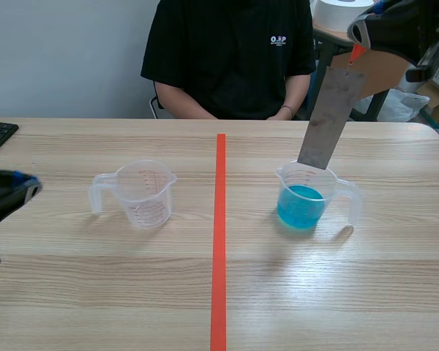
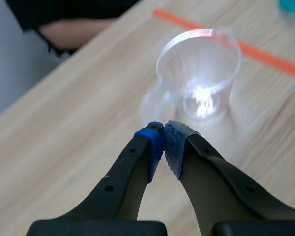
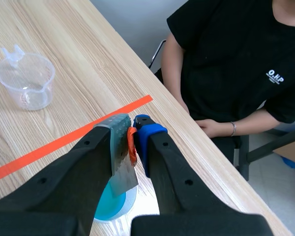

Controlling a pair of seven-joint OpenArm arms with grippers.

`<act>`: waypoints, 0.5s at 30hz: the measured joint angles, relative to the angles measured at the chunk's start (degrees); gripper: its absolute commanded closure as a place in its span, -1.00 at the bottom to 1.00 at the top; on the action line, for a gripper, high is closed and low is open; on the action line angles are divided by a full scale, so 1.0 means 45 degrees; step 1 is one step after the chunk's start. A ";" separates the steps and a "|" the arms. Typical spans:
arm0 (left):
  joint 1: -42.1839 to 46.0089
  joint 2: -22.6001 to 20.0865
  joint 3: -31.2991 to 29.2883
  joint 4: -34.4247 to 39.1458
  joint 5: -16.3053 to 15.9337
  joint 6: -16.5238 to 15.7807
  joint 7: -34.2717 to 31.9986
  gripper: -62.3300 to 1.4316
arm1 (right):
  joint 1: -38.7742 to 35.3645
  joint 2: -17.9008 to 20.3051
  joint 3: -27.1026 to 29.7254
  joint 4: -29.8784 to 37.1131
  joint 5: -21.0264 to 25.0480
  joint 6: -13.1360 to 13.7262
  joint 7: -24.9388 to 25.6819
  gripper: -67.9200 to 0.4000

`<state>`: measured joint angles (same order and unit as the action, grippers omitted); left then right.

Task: Do the redox reaction experiment.
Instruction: 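Lower the plate into the blue solution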

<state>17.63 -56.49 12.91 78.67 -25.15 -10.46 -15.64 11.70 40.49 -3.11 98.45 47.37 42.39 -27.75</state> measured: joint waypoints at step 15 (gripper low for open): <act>0.6649 0.2531 -0.4274 -0.0131 0.0253 0.0321 -0.0029 0.80 | 0.0000 -0.0253 -0.0345 -0.1506 -0.1462 0.0000 0.1826 0.94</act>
<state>47.55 -45.10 -6.33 78.08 -24.01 -9.02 -15.77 11.70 39.35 -4.67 91.68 40.80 42.39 -19.53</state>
